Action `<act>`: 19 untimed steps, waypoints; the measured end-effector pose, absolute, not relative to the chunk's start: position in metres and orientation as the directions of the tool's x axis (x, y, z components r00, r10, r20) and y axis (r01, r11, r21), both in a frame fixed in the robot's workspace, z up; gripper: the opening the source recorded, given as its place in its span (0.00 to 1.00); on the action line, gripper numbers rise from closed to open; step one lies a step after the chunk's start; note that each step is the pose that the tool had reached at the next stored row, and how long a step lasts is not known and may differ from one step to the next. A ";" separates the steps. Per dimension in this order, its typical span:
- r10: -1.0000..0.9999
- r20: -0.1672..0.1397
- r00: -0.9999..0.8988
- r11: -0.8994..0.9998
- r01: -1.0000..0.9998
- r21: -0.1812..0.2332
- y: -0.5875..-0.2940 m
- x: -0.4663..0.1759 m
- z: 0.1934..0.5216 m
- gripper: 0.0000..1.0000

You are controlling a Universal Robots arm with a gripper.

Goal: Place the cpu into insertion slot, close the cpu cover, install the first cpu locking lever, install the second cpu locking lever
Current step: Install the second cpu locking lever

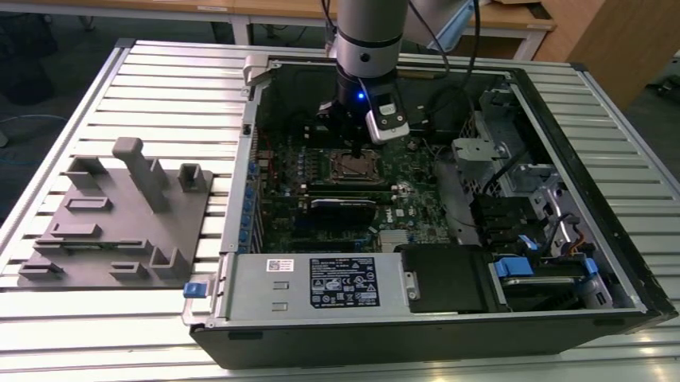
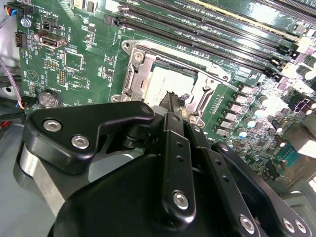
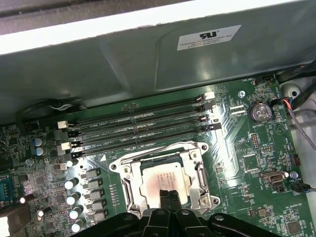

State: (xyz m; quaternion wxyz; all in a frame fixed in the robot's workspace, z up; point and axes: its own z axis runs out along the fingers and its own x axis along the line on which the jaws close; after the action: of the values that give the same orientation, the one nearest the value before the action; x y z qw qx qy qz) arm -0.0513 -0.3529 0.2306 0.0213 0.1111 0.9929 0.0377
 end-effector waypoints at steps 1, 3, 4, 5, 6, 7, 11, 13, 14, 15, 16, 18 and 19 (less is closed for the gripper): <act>0.222 -0.034 -0.974 0.972 0.219 0.080 -0.353 -0.051 0.231 0.10; 0.222 -0.033 -0.974 0.972 0.219 0.079 -0.353 -0.051 0.231 0.10; 0.222 -0.033 -0.974 0.972 0.219 0.079 -0.353 -0.051 0.231 0.10; 0.222 -0.033 -0.974 0.972 0.219 0.079 -0.353 -0.051 0.231 0.10; 0.222 -0.032 -0.974 0.972 0.219 0.079 -0.353 -0.051 0.231 0.10; 0.222 -0.029 -0.975 0.972 0.219 0.078 -0.353 -0.051 0.230 0.10; 0.222 -0.014 -0.975 0.972 0.221 0.074 -0.353 -0.051 0.231 0.10; 0.222 -0.013 -0.975 0.973 0.221 0.074 -0.353 -0.051 0.230 0.10; 0.222 -0.012 -0.975 0.972 0.221 0.074 -0.353 -0.051 0.230 0.10; 0.222 -0.012 -0.975 0.973 0.221 0.074 -0.353 -0.051 0.230 0.10; 0.222 -0.012 -0.975 0.973 0.221 0.074 -0.353 -0.051 0.230 0.10; 0.222 -0.012 -0.975 0.972 0.221 0.074 -0.353 -0.051 0.231 0.10; 0.222 -0.012 -0.975 0.973 0.221 0.074 -0.353 -0.051 0.231 0.10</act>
State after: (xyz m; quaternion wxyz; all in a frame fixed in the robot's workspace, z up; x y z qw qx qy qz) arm -0.0513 -0.3530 0.2311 0.0099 0.1116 0.9931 0.0360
